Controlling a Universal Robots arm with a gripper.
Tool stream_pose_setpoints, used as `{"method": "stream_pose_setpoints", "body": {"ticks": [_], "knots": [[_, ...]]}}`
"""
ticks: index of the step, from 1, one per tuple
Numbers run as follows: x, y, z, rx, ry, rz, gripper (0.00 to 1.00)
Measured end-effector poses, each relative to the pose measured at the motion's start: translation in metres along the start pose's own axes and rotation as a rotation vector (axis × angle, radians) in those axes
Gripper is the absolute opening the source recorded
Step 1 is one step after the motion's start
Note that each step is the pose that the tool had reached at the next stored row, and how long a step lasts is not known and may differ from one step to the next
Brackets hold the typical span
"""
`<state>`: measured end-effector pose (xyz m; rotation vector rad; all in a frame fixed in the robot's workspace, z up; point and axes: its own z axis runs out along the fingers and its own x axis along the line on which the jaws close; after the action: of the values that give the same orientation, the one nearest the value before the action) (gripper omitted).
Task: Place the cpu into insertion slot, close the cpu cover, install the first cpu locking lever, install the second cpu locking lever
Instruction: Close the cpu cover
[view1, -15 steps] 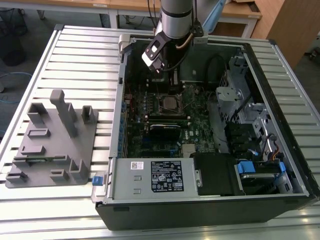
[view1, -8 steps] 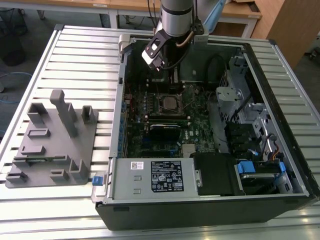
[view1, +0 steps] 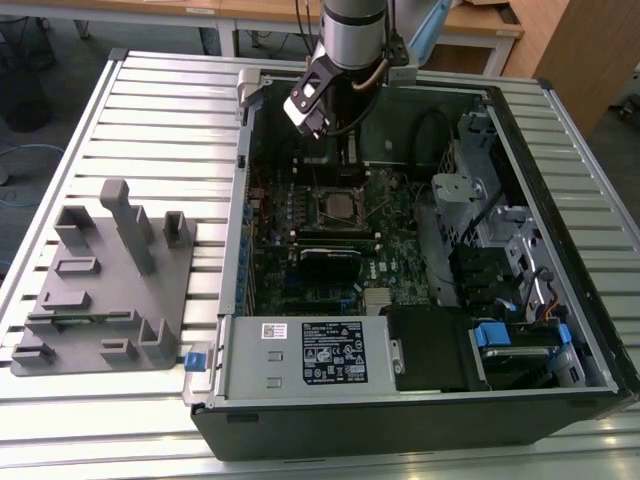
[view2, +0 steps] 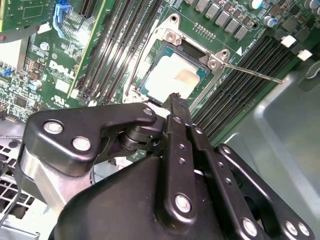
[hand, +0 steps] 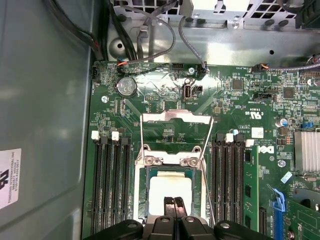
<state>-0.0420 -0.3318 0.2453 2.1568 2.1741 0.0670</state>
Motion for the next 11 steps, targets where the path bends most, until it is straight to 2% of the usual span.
{"method": "stream_pose_setpoints", "body": {"ticks": [6, 11], "knots": [[-0.0002, 0.0005, -0.0064, 0.0001, -0.0001, 0.0, 0.11], [-0.0002, 0.0006, -0.0067, 0.0003, 0.0001, 0.0, 0.11]]}}
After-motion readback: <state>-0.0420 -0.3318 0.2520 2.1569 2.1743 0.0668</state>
